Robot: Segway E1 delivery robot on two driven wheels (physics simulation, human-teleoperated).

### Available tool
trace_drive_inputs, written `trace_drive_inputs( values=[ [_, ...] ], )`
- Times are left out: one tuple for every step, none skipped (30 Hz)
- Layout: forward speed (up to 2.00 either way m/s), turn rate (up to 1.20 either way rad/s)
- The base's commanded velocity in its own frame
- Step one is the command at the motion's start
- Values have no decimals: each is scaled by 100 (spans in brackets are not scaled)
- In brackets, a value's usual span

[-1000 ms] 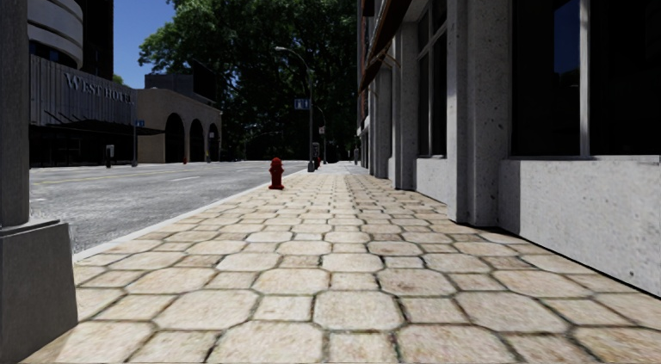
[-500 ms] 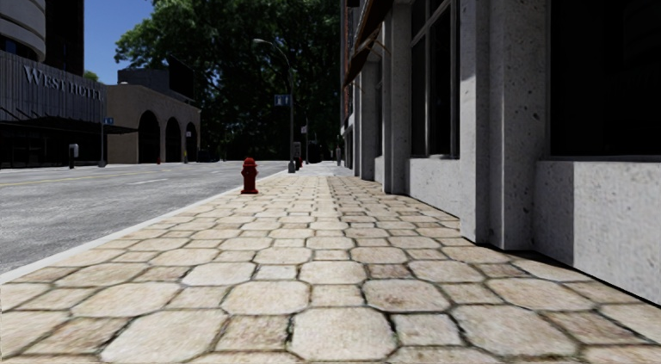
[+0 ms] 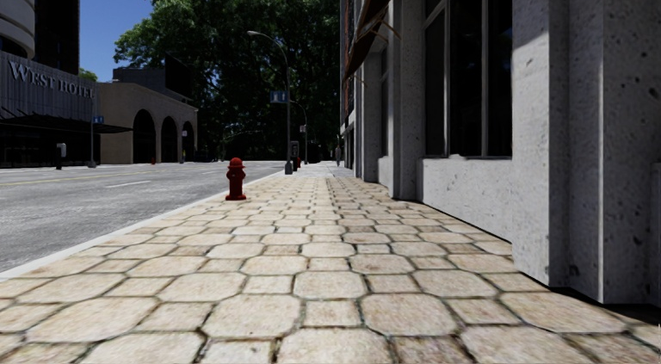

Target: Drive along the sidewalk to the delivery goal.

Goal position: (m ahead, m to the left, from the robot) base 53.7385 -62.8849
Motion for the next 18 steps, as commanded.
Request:
trace_drive_inputs(
  values=[
    [200,0],
    [200,0],
    [200,0],
    [200,0],
    [200,0],
    [200,0],
    [200,0],
    [200,0],
    [200,0],
    [200,0],
    [200,0],
    [200,0],
    [200,0],
    [200,0],
    [200,0],
    [200,0],
    [200,0],
    [200,0]
  ],
)
